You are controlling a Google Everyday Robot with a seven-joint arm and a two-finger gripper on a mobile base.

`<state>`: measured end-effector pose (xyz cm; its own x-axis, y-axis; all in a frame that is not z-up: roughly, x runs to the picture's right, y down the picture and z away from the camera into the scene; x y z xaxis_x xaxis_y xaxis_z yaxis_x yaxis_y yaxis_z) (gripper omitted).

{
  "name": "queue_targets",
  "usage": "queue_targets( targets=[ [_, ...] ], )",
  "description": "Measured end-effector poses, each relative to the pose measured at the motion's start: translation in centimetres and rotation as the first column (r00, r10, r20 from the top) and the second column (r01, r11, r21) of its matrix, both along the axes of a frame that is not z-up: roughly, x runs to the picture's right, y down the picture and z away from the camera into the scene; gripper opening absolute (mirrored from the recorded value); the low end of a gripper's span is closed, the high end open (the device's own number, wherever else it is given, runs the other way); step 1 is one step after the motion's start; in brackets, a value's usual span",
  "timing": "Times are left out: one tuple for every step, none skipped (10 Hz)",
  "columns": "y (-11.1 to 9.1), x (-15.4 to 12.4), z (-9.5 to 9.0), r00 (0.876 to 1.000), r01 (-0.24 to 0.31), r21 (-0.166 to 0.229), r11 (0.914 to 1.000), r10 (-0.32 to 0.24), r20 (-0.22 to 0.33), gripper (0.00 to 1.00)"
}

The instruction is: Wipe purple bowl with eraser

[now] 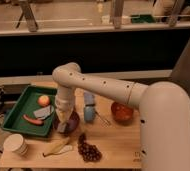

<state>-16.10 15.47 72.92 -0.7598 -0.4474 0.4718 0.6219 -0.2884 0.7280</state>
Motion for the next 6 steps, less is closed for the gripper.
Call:
queue_targets(
  targets=[
    [0.3,-0.9,0.8,1.000,0.011,-0.008,0.9999,-0.011,0.014,0.01],
    [0.3,-1.2,1.1,1.000,0.016,-0.009,0.9998,-0.016,0.020,0.01],
    [-0.2,-1.8,1.5,0.999,0.014,-0.002,0.9999,-0.014,0.030,0.01],
    [-1.0,-2.6,1.9,0.999,0.005,0.011,0.9999,-0.006,0.041,0.01],
    [-2.1,-3.3,2.3,0.999,-0.009,0.030,0.9995,0.007,0.053,0.01],
    [-2.8,-3.4,2.6,0.998,-0.021,0.041,0.9990,0.018,0.054,0.01]
  ],
)
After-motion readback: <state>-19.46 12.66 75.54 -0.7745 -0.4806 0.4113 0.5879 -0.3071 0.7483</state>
